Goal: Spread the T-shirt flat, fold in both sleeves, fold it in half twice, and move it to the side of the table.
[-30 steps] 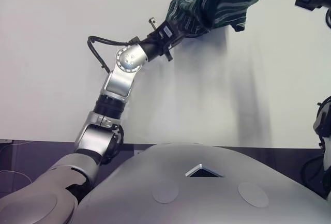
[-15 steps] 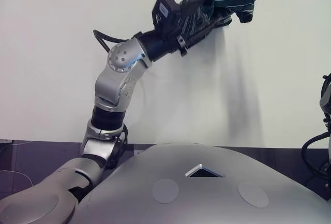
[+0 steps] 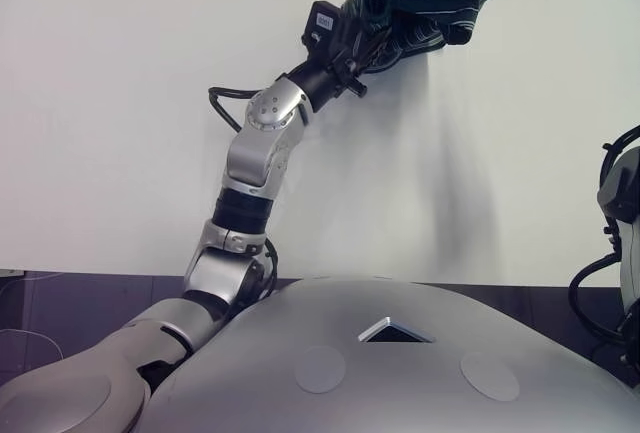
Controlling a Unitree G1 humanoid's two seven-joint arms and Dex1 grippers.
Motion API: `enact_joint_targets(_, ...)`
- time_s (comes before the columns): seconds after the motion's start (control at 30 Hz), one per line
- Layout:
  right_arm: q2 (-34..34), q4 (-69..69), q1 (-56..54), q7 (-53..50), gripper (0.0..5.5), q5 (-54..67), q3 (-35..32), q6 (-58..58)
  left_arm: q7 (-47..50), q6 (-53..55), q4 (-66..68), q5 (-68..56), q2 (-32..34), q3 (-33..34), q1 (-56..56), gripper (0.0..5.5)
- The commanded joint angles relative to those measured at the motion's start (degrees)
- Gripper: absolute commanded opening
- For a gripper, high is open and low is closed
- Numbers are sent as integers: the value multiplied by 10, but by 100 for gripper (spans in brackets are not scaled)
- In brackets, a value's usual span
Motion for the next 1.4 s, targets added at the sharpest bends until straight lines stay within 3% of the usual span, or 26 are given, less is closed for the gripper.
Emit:
enact_joint_targets(0.03,-8,-4,9,1,0,-2,-2,-10,8,-10,15,8,7,20,-1,102)
enact_joint_targets(0.2,-47,4,40,79,0,-20,23,-49,-53,26,-11,-45,86,101,-65,3)
enact_joint_targets(0.23,-55,15,46,93,0,-29,29,-60,-79,43,-14,-67,111,119,-93,3)
enact_joint_targets(0.3,-73,23,69,133,57,-45,42,-89,-128,79,-11,-107,151,144,-148,0)
enact_joint_targets(0.4,-118,-14,121,204,113,-92,87,-153,-217,146,-26,-147,207,127,-169,0)
enact_joint_targets(0.5,-171,-28,167,204,146,-252,187,-289,-292,181,-87,-148,270,80,-137,0)
enact_joint_targets(0.57,-149,-34,170,151,146,-296,200,-308,-282,180,-105,-128,279,68,-123,0)
enact_joint_targets(0.67,-90,-129,222,89,146,-261,191,-252,-241,149,-96,-88,263,51,-96,0)
enact_joint_targets(0.8,-15,-193,315,39,146,-232,241,-203,-172,101,-56,-54,218,63,-91,0)
enact_joint_targets(0.93,53,-12,303,-62,146,-349,309,-261,-140,54,10,-11,221,73,-111,0)
enact_joint_targets(1.1,131,170,248,-124,146,-404,313,-318,-103,-7,87,42,228,81,-97,0)
enact_joint_targets(1.27,124,435,111,-184,146,-526,349,-525,-132,-9,66,43,213,50,-67,0)
enact_joint_targets(1.4,99,485,71,-174,146,-510,292,-640,-142,14,43,22,195,46,-48,0)
